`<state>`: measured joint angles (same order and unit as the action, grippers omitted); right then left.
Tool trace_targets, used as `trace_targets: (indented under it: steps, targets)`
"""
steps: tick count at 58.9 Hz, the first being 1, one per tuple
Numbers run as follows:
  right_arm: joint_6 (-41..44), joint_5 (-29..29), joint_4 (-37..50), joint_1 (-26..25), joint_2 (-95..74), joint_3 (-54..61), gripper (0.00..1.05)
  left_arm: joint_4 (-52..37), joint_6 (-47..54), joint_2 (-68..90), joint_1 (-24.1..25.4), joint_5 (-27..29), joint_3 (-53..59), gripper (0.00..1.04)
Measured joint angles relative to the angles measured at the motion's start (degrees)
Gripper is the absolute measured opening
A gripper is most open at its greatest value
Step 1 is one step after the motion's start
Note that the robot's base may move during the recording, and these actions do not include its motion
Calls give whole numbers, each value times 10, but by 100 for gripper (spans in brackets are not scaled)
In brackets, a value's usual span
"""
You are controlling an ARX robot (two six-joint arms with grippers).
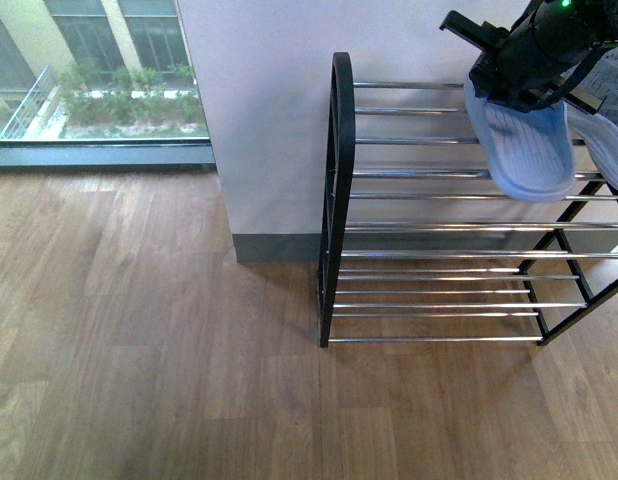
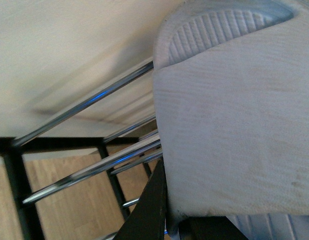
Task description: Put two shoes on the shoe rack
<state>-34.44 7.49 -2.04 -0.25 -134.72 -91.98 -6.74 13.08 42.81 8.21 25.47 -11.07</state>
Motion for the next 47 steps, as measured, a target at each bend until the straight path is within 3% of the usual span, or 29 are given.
trace_targets:
  steps: [28,47]
  targets:
    - [60,0,-4,-17,-16,-25,3,0,0,0,0,0,0,2]
    - [64,17,-37,-18,7,3,48,0,0,0,0,0,0,2]
